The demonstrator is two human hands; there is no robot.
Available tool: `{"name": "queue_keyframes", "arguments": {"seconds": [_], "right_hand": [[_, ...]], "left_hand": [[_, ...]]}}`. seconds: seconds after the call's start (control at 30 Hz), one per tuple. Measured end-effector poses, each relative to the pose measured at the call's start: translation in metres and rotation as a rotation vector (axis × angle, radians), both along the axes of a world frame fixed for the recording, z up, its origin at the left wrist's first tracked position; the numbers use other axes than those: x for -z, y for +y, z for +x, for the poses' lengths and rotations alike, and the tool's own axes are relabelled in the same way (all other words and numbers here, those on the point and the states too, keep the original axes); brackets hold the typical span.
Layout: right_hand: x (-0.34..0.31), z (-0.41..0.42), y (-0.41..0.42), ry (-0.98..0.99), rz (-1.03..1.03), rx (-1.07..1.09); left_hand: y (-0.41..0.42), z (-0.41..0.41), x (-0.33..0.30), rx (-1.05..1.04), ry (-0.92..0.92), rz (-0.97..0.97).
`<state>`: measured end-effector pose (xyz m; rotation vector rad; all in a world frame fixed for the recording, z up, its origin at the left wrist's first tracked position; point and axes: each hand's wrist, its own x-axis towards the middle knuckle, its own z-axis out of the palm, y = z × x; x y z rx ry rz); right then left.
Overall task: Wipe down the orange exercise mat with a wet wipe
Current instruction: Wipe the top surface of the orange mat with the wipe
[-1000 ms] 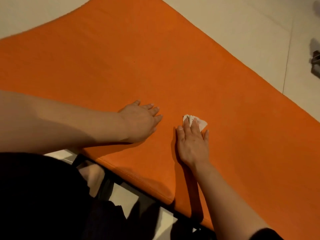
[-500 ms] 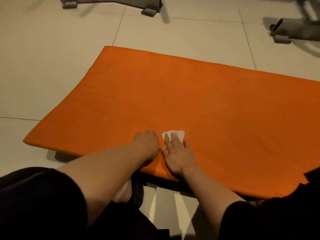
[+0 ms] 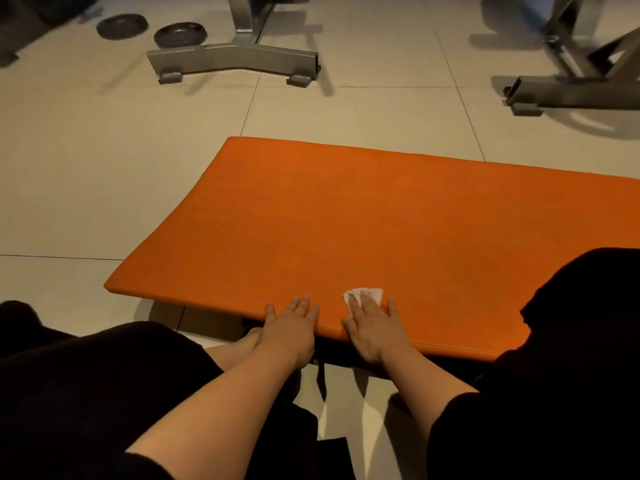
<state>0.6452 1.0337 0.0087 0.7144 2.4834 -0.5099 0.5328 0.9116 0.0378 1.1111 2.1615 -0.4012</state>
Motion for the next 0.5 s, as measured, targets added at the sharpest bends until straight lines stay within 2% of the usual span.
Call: {"name": "queue_keyframes", "arguments": {"seconds": [0.1, 0.3, 0.5], "right_hand": [[-0.003, 0.014, 0.005, -0.058, 0.069, 0.097], [-0.005, -0.003, -0.038, 0.139, -0.062, -0.111], [-0.005, 0.044, -0.021, 0.084, 0.162, 0.060]], "left_hand": [[-0.003, 0.000, 0.000, -0.015, -0.015, 0.015], [-0.009, 0.002, 0.006, 0.008, 0.001, 0.048], [-0.020, -0.003, 0.004, 0.046, -0.009, 0.100]]}}
